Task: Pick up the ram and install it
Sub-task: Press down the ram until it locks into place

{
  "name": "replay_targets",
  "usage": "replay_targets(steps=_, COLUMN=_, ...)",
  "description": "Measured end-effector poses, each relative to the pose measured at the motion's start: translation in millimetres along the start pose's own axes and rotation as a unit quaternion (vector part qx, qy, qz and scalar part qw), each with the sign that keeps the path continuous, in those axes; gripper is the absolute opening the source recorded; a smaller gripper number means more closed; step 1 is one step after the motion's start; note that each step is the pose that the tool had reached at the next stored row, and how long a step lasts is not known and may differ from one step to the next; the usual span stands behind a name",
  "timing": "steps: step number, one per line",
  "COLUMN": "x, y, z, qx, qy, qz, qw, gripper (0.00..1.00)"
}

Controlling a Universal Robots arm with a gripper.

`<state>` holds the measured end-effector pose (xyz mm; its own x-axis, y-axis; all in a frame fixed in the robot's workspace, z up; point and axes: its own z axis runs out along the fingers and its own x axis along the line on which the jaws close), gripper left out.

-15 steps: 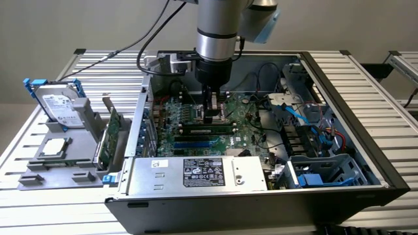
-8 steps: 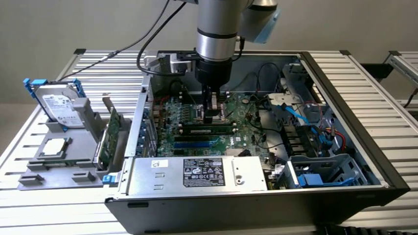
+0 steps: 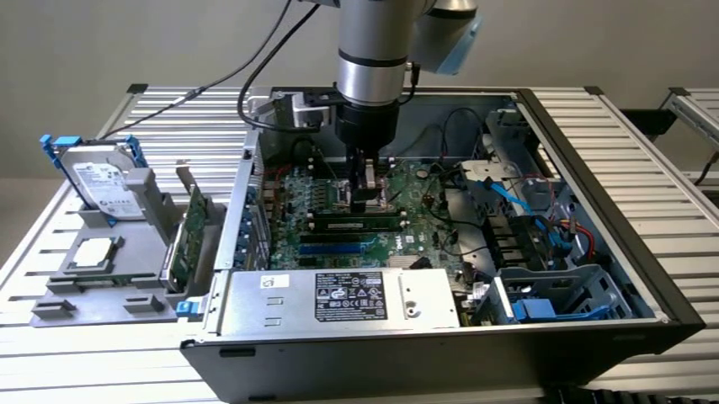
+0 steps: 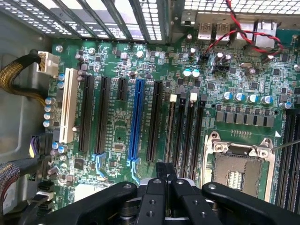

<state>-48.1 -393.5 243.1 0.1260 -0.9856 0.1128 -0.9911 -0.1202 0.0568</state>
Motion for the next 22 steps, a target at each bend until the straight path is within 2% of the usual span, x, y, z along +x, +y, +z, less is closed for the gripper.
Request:
replay_targets(steps=4, x=-0.1, y=0.0, z=0.7, qx=0.0041, qy=0.0021, qz=-0.036, qw=0.9993, gripper=0.11)
replay_targets(steps=8, x=-0.2, y=-0.1, z=1.7, qx=0.0083, qy=0.0040, qz=-0.072, qw=0.9974, gripper=0.11)
replay_targets(steps=13, x=-0.3, y=-0.1, z=2.8, qx=0.0132, qy=0.0068, qz=-0.117, qw=0.9930, gripper=0.11)
replay_targets(steps=15, x=-0.3, y=-0.2, z=3.0, qx=0.0154, qy=0.0077, qz=-0.135, qw=0.9907, gripper=0.11)
replay_targets(steps=19, x=-0.4, y=-0.2, z=3.1, qx=0.0195, qy=0.0097, qz=-0.171, qw=0.9851, gripper=0.11)
replay_targets(steps=20, x=-0.3, y=-0.2, z=3.0, qx=0.0199, qy=0.0099, qz=-0.175, qw=0.9843, gripper=0.11)
replay_targets(steps=21, x=-0.3, y=-0.2, z=3.0, qx=0.0199, qy=0.0099, qz=-0.175, qw=0.9843, gripper=0.11)
replay_targets(steps=22, x=-0.3, y=-0.2, z=3.0, qx=0.0195, qy=0.0097, qz=-0.171, qw=0.9850, gripper=0.11)
